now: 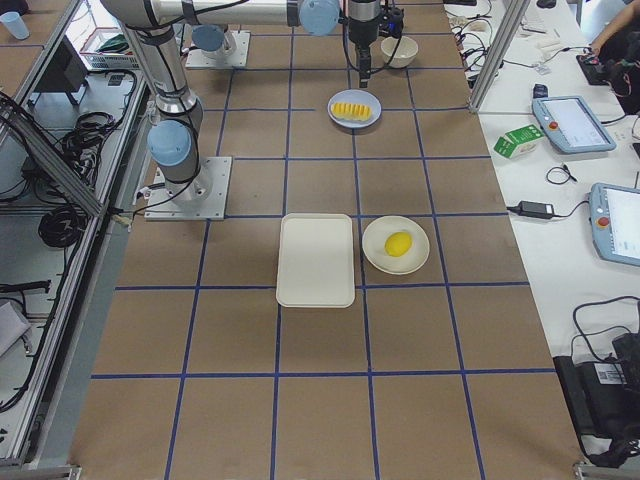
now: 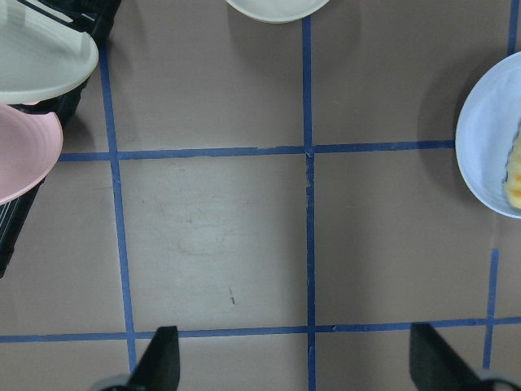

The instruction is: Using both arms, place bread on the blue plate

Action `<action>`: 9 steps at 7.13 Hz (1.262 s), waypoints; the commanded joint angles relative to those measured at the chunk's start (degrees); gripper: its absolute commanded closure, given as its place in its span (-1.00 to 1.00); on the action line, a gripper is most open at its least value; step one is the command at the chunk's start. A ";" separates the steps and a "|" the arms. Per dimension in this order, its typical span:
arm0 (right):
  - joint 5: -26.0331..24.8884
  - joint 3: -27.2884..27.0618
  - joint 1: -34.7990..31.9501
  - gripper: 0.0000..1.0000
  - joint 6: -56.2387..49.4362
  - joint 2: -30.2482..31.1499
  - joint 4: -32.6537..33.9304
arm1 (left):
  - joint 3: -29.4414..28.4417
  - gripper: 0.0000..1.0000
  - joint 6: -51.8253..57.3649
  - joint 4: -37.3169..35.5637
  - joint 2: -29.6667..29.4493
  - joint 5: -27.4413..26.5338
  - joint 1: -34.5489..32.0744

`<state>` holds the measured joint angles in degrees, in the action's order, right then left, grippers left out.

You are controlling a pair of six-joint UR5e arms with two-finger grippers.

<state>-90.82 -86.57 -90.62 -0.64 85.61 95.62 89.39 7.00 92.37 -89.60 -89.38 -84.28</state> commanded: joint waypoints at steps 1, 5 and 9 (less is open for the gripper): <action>0.20 0.00 0.00 -1.00 0.03 0.00 0.10 | 0.26 -1.00 0.29 0.17 -0.13 -0.52 -0.01; 0.29 0.00 0.00 -1.00 0.03 0.00 0.09 | 0.96 -1.00 0.64 0.00 -0.31 -0.62 -0.01; 0.20 0.00 0.00 -1.00 0.12 0.00 0.01 | 1.05 -1.00 0.12 -0.18 -0.04 -0.09 -0.01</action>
